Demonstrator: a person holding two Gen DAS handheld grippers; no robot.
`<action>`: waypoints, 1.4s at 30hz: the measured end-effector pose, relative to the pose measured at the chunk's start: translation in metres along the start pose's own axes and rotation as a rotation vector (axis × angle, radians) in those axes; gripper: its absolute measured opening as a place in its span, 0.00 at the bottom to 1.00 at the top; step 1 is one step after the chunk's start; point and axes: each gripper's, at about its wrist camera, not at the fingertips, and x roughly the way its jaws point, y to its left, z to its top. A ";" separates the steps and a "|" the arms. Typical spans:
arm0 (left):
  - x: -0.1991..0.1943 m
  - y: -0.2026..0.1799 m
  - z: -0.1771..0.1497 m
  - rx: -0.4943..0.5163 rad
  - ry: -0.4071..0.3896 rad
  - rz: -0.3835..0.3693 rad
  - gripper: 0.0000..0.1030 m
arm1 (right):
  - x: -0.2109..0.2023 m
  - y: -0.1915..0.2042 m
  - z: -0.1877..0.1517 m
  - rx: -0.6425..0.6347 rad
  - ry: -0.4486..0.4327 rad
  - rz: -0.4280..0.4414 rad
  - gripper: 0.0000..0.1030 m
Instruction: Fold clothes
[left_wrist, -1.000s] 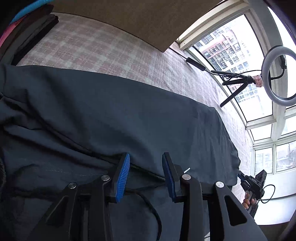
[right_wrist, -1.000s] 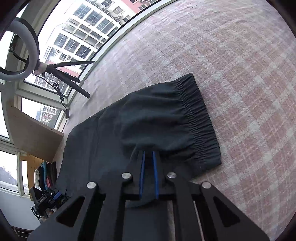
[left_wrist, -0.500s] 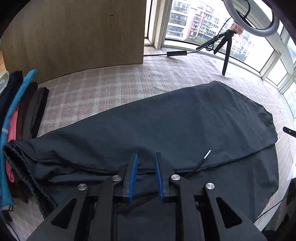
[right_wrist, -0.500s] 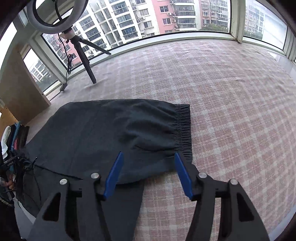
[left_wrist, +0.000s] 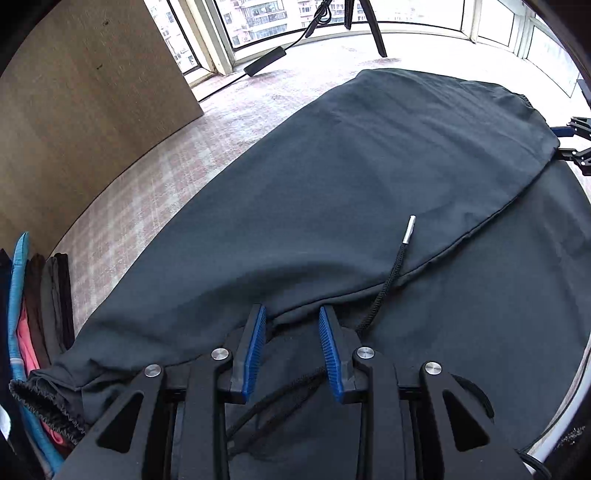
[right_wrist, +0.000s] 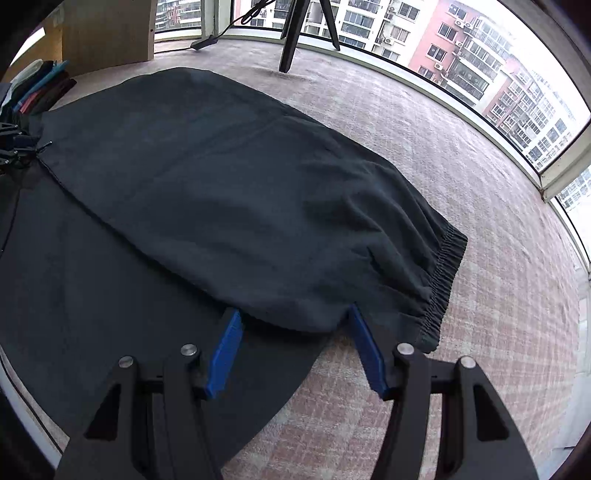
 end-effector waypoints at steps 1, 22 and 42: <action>-0.001 0.003 0.004 -0.014 -0.006 0.002 0.10 | 0.001 -0.003 0.003 0.009 -0.008 0.005 0.53; -0.026 0.064 0.116 -0.169 -0.123 0.067 0.15 | -0.043 -0.114 0.125 0.308 -0.135 -0.006 0.55; -0.039 0.025 -0.082 -0.260 0.057 -0.057 0.23 | 0.026 0.044 0.095 -0.066 0.132 0.374 0.55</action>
